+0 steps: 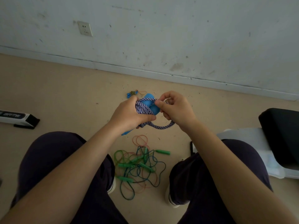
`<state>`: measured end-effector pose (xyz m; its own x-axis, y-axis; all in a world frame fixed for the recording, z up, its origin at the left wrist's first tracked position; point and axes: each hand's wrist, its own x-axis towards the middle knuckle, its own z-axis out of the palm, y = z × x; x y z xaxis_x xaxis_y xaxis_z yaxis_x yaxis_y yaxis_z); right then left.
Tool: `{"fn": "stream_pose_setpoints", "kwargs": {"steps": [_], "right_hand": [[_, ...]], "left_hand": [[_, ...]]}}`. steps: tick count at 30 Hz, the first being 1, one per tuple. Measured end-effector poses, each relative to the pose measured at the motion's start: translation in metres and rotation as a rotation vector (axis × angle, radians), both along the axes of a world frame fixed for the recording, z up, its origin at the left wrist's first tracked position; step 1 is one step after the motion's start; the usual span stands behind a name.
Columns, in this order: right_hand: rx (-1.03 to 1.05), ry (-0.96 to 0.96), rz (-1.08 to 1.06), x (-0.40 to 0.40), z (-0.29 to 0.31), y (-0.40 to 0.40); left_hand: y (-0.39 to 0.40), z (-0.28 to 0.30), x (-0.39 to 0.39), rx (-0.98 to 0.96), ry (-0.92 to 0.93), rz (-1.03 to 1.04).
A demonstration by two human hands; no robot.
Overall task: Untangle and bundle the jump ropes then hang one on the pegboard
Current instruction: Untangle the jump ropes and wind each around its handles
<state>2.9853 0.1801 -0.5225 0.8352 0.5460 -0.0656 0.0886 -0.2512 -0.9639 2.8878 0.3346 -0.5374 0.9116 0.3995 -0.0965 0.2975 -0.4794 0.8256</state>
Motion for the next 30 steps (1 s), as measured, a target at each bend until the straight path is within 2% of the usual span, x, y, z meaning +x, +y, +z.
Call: {"fn": "stream_pose_setpoints", "kwargs": {"steps": [3,5,7,13,17,21,26,30], "right_hand": [[-0.188,-0.173,0.053,0.002,-0.002,-0.001],[-0.305,-0.336,0.041,0.001,-0.003,0.0],[-0.337,-0.433,0.004,0.002,-0.002,0.0],[-0.263,-0.214,0.058,0.009,0.002,-0.004],[-0.127,-0.103,0.018,0.004,0.001,-0.003],[-0.045,0.077,0.096,0.002,0.003,-0.002],[0.245,0.4,0.113,0.003,0.003,-0.001],[0.424,0.481,-0.024,0.01,0.003,-0.002]], "left_hand": [[-0.002,0.002,0.0,0.081,0.038,0.003],[-0.003,0.003,0.0,0.073,0.045,-0.013],[-0.003,0.005,0.0,0.037,0.033,-0.029],[-0.002,0.005,-0.002,0.061,0.008,-0.075],[0.0,0.001,0.001,0.028,-0.012,-0.057],[-0.001,0.001,0.003,-0.007,-0.011,-0.066],[0.003,0.001,0.004,-0.053,-0.007,-0.068],[0.005,-0.003,0.003,-0.105,0.027,-0.028]]}}
